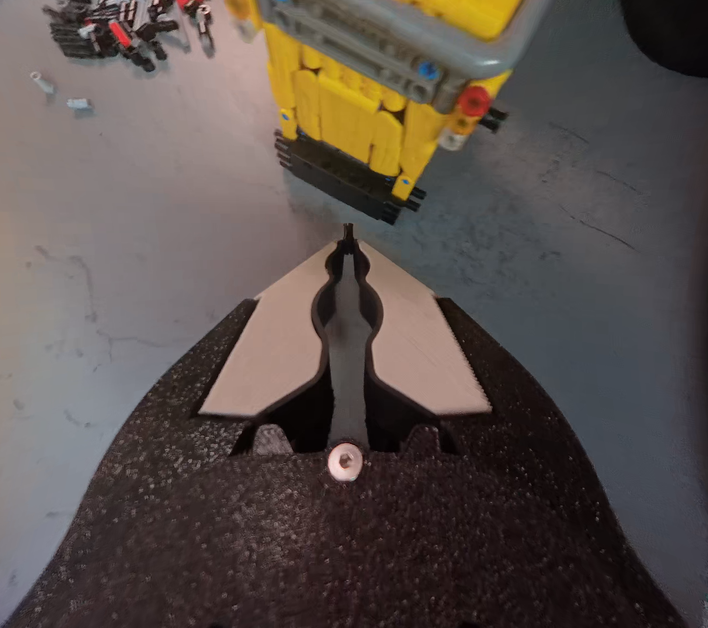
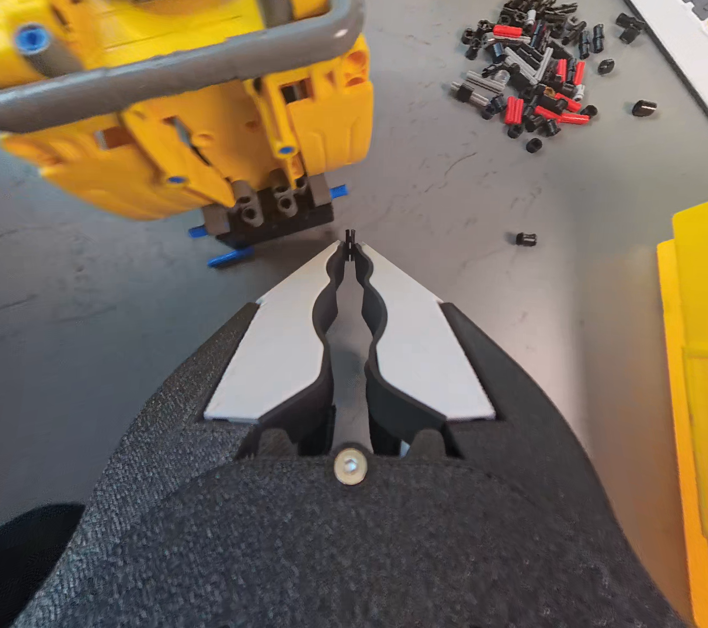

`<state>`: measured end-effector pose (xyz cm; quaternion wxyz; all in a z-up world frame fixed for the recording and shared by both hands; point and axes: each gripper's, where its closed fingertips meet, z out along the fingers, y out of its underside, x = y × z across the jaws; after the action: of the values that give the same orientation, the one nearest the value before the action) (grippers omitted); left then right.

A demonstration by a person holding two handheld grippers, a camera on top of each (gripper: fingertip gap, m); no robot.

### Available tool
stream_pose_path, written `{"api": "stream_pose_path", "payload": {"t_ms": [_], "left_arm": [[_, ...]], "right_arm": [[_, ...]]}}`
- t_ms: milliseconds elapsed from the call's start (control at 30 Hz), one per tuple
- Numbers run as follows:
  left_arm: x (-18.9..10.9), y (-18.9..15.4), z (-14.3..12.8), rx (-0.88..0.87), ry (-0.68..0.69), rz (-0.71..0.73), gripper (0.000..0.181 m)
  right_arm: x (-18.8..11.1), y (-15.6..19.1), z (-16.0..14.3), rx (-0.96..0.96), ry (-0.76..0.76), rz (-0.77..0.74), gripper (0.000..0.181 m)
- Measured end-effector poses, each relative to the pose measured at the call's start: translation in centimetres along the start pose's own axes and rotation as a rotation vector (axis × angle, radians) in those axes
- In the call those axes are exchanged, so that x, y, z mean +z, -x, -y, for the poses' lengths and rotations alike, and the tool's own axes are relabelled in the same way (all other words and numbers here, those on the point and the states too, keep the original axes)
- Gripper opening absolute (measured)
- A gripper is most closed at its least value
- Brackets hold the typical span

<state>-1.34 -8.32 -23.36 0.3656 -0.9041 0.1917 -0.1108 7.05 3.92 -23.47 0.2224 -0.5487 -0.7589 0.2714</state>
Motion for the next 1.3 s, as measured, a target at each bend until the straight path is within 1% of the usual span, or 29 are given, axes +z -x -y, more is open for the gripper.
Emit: {"api": "stream_pose_path", "payload": {"t_ms": [33,100,167,267,333,467,567,767,1033,1167,1233,1300], "left_arm": [[-0.4,-1.5,0.2,0.043,-0.011,-0.045,0.003],[-0.9,-4.6,0.3,0.122,-0.027,-0.131,0.003],[-0.4,-6.9,0.1,0.161,-0.020,-0.178,0.003],[1.0,-9.0,0.3,0.220,-0.002,-0.214,0.004],[1.8,-9.6,0.5,0.260,0.012,-0.215,0.004],[2.7,-10.1,0.6,0.300,0.026,-0.211,0.004],[2.9,-10.1,0.7,0.301,0.016,-0.204,0.004],[3.0,-9.9,0.8,0.298,-0.002,-0.194,0.003],[3.1,-9.7,1.0,0.279,-0.025,-0.182,0.008],[2.9,-9.5,1.1,0.263,-0.037,-0.186,0.018],[2.4,-9.5,1.7,0.244,-0.083,-0.206,0.022],[1.4,-9.5,2.7,0.220,-0.162,-0.234,0.024]], "right_arm": [[-0.9,1.1,-0.3,-0.018,-0.009,0.034,0.004],[-2.7,4.4,-0.8,-0.098,-0.034,0.135,0.004],[-3.5,7.5,-1.0,-0.178,-0.040,0.184,0.004],[-2.7,10.8,-0.1,-0.216,-0.067,0.230,0.004],[-1.7,11.6,0.4,-0.243,-0.064,0.220,0.004],[0.2,12.3,0.9,-0.260,-0.047,0.215,0.004],[0.9,12.5,0.8,-0.282,-0.028,0.205,0.005],[0.9,12.6,0.7,-0.295,-0.017,0.213,0.005],[0.9,12.4,0.8,-0.292,-0.033,0.205,0.008],[0.8,12.1,0.9,-0.292,-0.051,0.202,0.012],[0.2,12.0,1.5,-0.295,-0.096,0.205,0.014],[-1.1,11.6,2.6,-0.279,-0.169,0.206,0.015]]}}
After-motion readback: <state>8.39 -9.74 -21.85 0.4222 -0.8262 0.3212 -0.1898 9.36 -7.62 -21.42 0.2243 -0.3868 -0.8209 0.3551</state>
